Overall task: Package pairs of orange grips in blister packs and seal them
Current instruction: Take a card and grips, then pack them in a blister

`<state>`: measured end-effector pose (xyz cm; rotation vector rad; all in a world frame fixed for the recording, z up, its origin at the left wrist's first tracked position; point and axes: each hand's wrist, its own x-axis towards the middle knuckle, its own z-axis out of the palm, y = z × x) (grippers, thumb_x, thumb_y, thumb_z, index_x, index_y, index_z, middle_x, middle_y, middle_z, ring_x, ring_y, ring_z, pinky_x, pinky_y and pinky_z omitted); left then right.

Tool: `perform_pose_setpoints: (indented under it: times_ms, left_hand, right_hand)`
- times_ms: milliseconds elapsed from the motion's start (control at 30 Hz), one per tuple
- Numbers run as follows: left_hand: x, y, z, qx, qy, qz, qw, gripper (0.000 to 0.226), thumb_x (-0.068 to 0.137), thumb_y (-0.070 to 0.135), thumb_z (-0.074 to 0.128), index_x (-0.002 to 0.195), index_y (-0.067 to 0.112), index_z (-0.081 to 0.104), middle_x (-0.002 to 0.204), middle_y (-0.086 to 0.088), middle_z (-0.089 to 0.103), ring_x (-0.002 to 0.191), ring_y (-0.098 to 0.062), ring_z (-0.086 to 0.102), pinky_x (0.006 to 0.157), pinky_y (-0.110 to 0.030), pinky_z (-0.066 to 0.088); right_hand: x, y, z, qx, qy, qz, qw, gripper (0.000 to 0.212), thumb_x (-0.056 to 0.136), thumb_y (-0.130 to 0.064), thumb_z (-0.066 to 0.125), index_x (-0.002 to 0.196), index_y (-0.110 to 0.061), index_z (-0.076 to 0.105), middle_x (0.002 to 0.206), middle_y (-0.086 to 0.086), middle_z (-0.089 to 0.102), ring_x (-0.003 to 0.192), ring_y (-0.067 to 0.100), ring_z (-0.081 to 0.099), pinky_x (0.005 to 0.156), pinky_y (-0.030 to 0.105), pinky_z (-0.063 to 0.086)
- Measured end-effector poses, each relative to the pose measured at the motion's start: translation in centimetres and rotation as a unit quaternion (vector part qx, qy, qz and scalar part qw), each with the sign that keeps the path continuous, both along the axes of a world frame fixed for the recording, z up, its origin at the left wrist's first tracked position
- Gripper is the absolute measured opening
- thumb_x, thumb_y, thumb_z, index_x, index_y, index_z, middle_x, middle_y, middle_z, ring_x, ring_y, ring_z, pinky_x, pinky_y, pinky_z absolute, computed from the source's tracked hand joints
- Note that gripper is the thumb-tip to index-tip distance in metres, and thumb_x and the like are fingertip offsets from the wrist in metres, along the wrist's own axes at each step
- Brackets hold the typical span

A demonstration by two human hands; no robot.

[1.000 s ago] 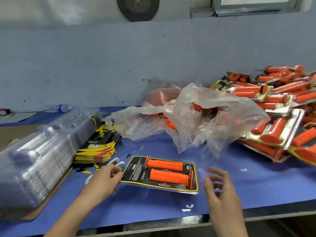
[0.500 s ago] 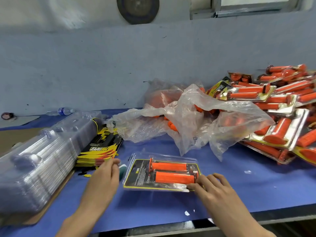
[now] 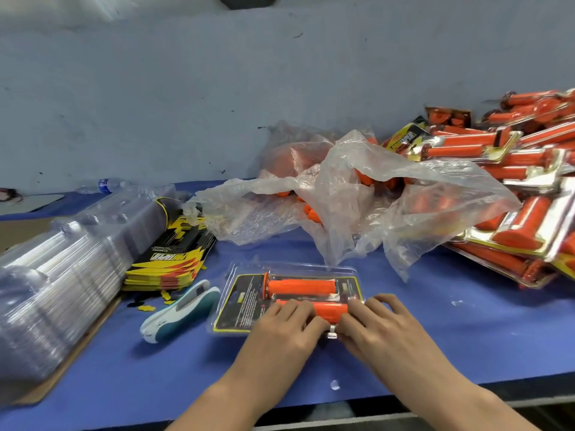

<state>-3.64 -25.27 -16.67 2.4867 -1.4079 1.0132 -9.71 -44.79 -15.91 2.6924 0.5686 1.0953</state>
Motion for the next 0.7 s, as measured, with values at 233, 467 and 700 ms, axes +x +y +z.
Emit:
perform_pose_setpoints:
  times_ms: [233, 467, 700]
  left_hand:
    - [0.5, 2.1, 0.3, 0.014, -0.071, -0.012, 0.997, 0.024, 0.101, 0.021, 0.053, 0.081, 0.02, 0.065, 0.078, 0.002, 0.056, 0.068, -0.022, 0.052, 0.061, -0.035, 0.044]
    - [1.5, 6.7, 0.6, -0.01, -0.042, 0.007, 0.999, 0.026, 0.096, 0.029, 0.058, 0.074, 0.018, 0.066, 0.078, 0.005, 0.06, 0.07, -0.02, 0.058, 0.064, -0.035, 0.048]
    - [1.1, 7.0, 0.0, -0.019, -0.025, 0.014, 0.999, 0.02, 0.092, 0.025, 0.059, 0.073, 0.019, 0.058, 0.078, 0.005, 0.055, 0.072, -0.02, 0.054, 0.07, -0.028, 0.038]
  right_hand:
    - [-0.8, -1.9, 0.7, 0.006, 0.028, -0.024, 0.999, 0.019, 0.084, -0.027, 0.073, 0.075, -0.027, 0.056, 0.078, -0.007, 0.053, 0.066, 0.018, 0.056, 0.082, 0.036, 0.05]
    - [-0.9, -4.3, 1.3, 0.025, 0.036, -0.064, 0.997, 0.028, 0.07, -0.026, 0.086, 0.072, -0.026, 0.057, 0.073, -0.005, 0.053, 0.061, 0.021, 0.058, 0.08, 0.043, 0.054]
    - [-0.6, -3.4, 0.1, 0.023, 0.029, -0.09, 0.995, 0.025, 0.073, -0.019, 0.082, 0.077, -0.024, 0.058, 0.076, -0.004, 0.052, 0.067, 0.025, 0.056, 0.08, 0.04, 0.043]
